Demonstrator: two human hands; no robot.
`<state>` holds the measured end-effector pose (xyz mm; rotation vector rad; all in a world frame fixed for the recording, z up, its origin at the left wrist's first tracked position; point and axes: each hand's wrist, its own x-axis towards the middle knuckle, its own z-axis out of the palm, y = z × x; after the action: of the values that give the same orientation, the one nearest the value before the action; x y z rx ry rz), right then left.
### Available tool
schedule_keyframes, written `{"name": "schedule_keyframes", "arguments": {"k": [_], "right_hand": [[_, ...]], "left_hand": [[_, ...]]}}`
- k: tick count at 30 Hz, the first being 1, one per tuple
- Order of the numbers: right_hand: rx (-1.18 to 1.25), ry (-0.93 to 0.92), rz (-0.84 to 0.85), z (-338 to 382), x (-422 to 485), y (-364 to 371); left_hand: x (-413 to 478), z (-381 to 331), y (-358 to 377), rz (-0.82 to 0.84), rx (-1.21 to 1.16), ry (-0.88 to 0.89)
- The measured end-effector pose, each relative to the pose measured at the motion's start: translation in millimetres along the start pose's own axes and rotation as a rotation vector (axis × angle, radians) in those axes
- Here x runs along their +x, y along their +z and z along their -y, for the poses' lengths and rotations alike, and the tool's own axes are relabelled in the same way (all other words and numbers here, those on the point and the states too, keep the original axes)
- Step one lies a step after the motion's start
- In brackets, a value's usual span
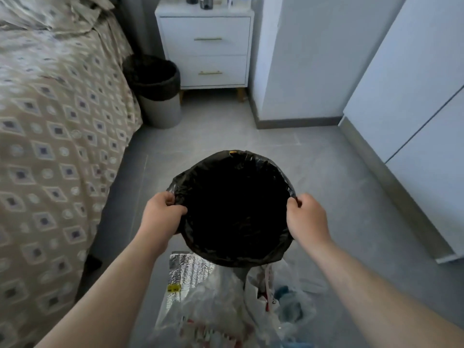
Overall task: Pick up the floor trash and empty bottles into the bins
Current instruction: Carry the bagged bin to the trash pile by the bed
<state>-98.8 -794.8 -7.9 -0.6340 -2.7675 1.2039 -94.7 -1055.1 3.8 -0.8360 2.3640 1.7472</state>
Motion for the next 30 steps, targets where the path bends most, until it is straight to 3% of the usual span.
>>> {"name": "schedule_keyframes", "arguments": {"k": [6,13,17,25,30], "right_hand": [[0.036,-0.005,-0.092,-29.5,-1.3,-48.9],[-0.029,0.088,-0.416,-118.8,8.9,-168.4],[-0.083,0.195,-0.504,-189.2,1.1,-213.7],[-0.089,0.487,-0.431,-316.6,-42.6,-213.3],[-0.144,0.489,-0.373,-349.1,-64.8,-213.0]], "left_hand": [[-28.0,-21.3,39.5,0.094,-0.009,0.092],[-86.6,-55.3,170.3,0.326,-0.003,0.215],[-117.5,-40.3,250.2,0.419,0.036,0.220],[-161.9,32.7,327.9,0.541,0.243,0.167],[-176.9,66.4,337.9,0.565,0.291,0.168]]}}
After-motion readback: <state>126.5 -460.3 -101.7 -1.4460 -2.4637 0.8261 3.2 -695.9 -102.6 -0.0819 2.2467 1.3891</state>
